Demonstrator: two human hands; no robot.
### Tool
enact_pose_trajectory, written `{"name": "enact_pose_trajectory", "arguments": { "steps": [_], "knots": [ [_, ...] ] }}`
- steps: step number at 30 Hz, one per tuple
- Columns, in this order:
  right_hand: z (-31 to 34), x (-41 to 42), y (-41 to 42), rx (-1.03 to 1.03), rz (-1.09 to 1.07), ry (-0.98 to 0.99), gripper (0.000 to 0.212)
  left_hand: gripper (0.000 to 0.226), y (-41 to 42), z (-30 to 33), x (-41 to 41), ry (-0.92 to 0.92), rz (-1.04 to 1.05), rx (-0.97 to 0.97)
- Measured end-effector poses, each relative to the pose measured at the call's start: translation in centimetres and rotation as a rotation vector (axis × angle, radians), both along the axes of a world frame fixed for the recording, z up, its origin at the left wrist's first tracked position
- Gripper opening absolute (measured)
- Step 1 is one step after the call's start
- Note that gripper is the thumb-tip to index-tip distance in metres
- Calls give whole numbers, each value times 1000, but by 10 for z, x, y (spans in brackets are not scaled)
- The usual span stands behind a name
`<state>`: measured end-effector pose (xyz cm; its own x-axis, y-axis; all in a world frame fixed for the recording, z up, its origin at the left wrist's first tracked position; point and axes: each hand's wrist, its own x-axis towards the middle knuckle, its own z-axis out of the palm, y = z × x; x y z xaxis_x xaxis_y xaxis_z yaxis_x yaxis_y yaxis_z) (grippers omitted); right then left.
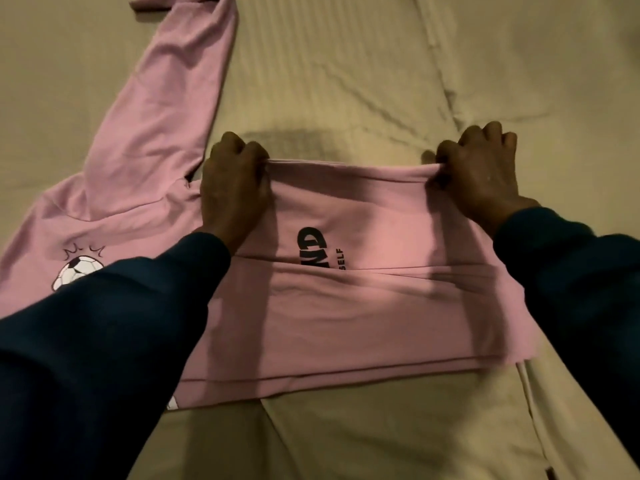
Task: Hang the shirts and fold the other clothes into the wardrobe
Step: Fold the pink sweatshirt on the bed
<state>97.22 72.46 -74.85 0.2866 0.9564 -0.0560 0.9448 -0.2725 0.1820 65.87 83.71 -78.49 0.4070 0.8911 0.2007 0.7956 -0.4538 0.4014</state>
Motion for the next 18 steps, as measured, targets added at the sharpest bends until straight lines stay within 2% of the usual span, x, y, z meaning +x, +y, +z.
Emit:
{"name": "enact_pose_trajectory", "arguments": {
  "steps": [2,5,7,10,13,16,18],
  "knots": [
    [-1,2,-4,1,3,48,34,23,-6,2,8,4,-74,-52],
    [-2,7,-8,-20,37,137,34,46,-9,2,21,106,-181,-181],
    [2,16,-10,43,62,158,26,38,-7,2,24,109,-153,-145],
    [13,34,-11,173,43,151,16,20,-2,3,19,-2,-77,-66],
    [18,46,-16,237,-27,130,14,16,-1,6,10,-34,-78,-13],
    [14,51,-26,261,-41,140,22,16,-4,12,-4,-56,-187,-43],
    [6,50,-32,182,5,219,43,24,-10,14,-11,-26,-247,-76]
  ]
}}
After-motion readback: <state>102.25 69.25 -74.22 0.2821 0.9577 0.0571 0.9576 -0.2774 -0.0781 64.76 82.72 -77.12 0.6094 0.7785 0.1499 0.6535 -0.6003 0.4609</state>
